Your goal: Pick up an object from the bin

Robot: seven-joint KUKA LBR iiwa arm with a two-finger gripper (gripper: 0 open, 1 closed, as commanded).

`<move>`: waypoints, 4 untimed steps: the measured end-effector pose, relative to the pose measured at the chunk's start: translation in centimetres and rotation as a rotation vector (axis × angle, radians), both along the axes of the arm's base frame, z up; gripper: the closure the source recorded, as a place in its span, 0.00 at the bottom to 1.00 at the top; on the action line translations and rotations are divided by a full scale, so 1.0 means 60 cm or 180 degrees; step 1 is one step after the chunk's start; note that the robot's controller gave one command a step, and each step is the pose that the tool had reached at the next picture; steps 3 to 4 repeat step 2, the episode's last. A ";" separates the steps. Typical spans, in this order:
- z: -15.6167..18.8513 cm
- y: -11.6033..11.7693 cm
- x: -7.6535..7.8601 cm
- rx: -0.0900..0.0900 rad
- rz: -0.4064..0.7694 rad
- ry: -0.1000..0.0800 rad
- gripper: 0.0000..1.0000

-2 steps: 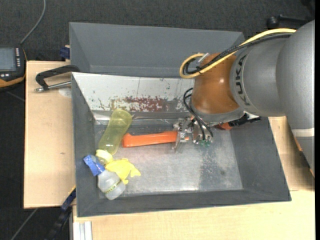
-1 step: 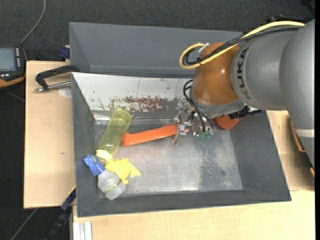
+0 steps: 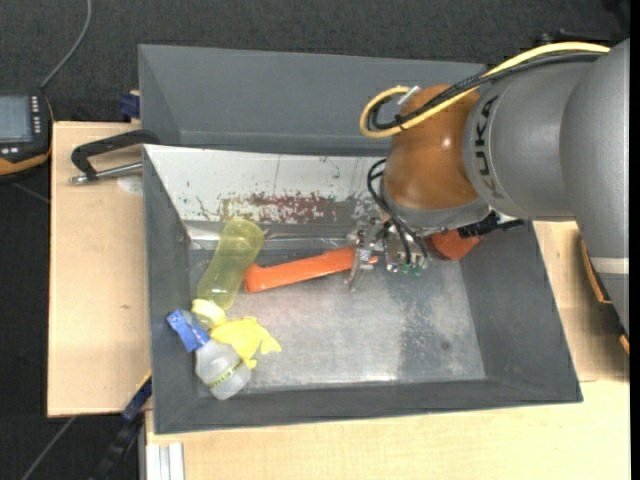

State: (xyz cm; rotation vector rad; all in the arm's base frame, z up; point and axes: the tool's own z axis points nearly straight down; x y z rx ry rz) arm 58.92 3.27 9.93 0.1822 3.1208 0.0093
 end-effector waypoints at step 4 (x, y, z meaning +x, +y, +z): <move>0.216 0.019 -0.011 0.0002 0.0049 -0.0020 1.00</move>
Offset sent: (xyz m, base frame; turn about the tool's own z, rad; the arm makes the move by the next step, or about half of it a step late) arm -0.0081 0.0108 0.1282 -0.0131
